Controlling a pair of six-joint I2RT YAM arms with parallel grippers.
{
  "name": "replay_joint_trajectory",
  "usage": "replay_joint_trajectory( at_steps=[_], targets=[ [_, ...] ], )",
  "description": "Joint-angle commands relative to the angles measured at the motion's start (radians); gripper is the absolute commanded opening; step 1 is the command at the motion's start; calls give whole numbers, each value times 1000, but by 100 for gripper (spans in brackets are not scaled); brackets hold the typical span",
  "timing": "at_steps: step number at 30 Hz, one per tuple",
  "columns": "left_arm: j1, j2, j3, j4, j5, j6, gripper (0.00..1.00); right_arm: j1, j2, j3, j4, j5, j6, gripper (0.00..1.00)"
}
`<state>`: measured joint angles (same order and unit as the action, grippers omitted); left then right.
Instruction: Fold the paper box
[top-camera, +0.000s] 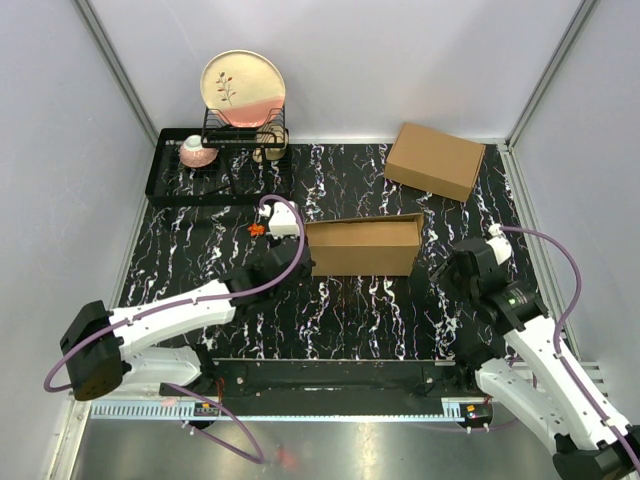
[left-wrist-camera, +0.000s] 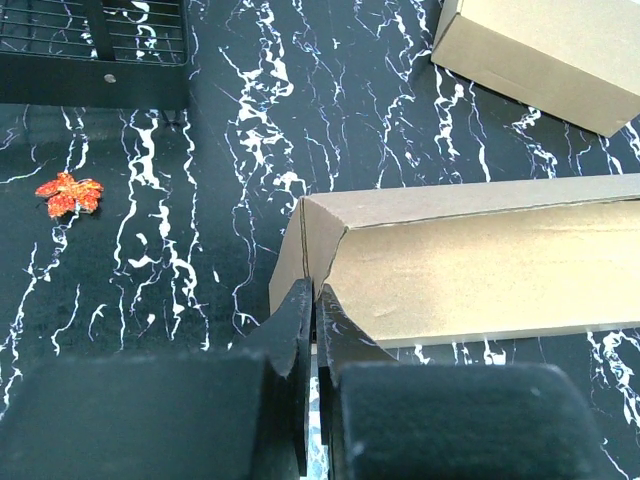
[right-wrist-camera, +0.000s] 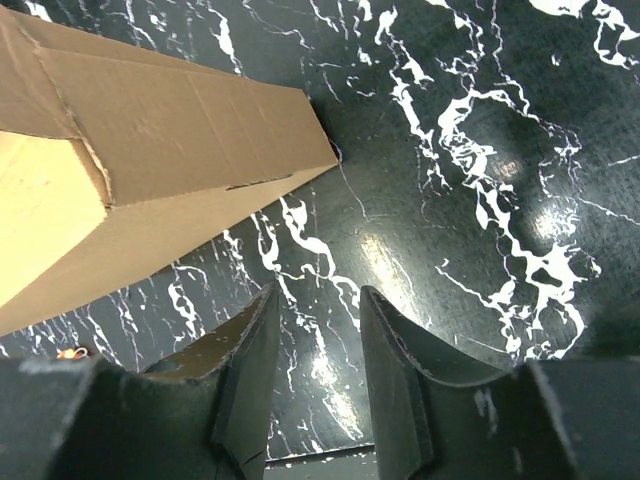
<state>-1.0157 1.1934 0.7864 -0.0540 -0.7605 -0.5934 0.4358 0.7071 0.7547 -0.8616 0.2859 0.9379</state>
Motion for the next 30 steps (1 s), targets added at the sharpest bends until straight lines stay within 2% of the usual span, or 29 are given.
replay_joint_trajectory(
  at_steps=[1,3,7,9,10,12,19,26,30],
  targets=[
    [-3,34,-32,-245,29,23,0,-3,-67,54,42,27,-54,44],
    [-1,22,-29,-245,26,27,4,-3,-84,61,76,15,-82,45],
    [-1,2,-6,-245,26,49,7,-3,-35,116,143,-10,-154,48],
    [-1,2,5,-245,23,69,11,-3,-5,156,162,-22,-194,53],
    [-1,-2,14,-245,17,73,17,-3,24,169,176,-22,-205,55],
    [-1,-2,23,-248,12,84,23,-3,51,199,188,-21,-228,59],
    [-1,-17,42,-251,4,99,32,-3,83,224,239,-25,-269,61],
    [-3,-12,63,-256,-11,116,46,-3,123,233,277,-31,-289,61],
    [-1,-3,89,-260,-23,127,50,-3,138,233,295,-27,-295,61]
  ],
)
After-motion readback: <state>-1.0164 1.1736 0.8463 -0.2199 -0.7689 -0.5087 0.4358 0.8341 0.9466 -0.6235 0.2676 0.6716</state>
